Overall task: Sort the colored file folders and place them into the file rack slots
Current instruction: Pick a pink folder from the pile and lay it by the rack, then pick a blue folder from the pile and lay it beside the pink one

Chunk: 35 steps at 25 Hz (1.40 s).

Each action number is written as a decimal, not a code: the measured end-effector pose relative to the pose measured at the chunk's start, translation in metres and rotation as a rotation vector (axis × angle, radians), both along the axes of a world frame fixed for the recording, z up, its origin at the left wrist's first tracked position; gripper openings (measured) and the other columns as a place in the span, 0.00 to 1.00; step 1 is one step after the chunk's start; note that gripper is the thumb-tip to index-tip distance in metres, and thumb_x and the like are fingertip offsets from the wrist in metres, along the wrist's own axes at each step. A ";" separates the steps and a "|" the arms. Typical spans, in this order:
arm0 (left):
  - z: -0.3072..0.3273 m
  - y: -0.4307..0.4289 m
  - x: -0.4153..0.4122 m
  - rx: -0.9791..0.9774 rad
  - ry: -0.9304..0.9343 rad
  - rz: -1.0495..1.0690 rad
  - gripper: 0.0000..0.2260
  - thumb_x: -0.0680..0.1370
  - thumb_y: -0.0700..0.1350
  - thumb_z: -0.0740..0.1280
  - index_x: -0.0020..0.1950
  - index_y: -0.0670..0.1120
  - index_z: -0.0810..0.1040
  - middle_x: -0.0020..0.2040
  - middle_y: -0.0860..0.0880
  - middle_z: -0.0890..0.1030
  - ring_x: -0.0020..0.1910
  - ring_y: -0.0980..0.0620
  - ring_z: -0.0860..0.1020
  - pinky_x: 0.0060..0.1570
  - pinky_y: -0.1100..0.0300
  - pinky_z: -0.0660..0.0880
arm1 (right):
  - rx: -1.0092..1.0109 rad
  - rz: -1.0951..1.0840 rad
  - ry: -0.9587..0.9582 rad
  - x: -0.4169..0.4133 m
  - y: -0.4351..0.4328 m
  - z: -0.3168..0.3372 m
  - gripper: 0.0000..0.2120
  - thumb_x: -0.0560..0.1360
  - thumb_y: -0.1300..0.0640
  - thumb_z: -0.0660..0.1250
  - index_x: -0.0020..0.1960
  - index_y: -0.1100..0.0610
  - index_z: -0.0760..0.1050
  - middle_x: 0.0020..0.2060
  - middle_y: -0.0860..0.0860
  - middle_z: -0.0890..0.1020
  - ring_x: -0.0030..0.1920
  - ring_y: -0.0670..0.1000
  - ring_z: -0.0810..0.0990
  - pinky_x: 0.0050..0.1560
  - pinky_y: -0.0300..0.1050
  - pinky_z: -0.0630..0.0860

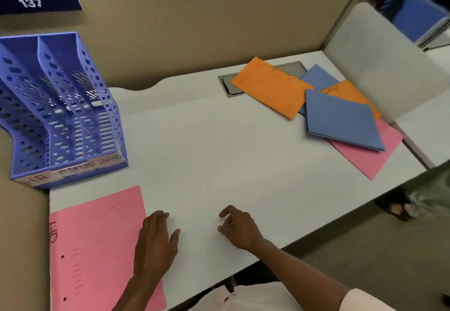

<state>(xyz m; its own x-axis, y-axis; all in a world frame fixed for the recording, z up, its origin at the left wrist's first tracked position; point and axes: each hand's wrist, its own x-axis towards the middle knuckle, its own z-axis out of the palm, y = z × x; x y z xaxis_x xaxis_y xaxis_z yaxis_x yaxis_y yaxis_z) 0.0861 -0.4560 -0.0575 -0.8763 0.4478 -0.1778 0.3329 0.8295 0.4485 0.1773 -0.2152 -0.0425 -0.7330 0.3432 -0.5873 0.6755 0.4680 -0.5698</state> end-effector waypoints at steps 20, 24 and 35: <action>0.036 0.422 -0.036 -0.018 -0.020 -0.259 0.19 0.80 0.51 0.69 0.69 0.48 0.73 0.67 0.52 0.74 0.66 0.48 0.73 0.56 0.50 0.78 | -0.005 -0.497 0.112 0.039 0.438 0.003 0.11 0.77 0.55 0.77 0.57 0.53 0.80 0.46 0.54 0.88 0.50 0.58 0.87 0.58 0.62 0.84; 0.038 0.499 -0.040 -0.071 -0.013 -0.357 0.20 0.80 0.51 0.69 0.70 0.46 0.74 0.67 0.50 0.75 0.66 0.47 0.74 0.56 0.50 0.78 | 0.007 -0.595 0.154 0.049 0.505 0.004 0.10 0.77 0.59 0.75 0.58 0.55 0.81 0.46 0.54 0.87 0.49 0.60 0.87 0.56 0.64 0.84; 0.021 0.627 -0.064 -0.201 -0.164 -0.337 0.35 0.77 0.55 0.73 0.77 0.39 0.64 0.73 0.41 0.72 0.71 0.40 0.72 0.64 0.45 0.74 | 0.408 -0.836 0.137 0.099 0.614 -0.005 0.23 0.76 0.52 0.77 0.68 0.56 0.76 0.64 0.60 0.76 0.64 0.62 0.79 0.57 0.55 0.79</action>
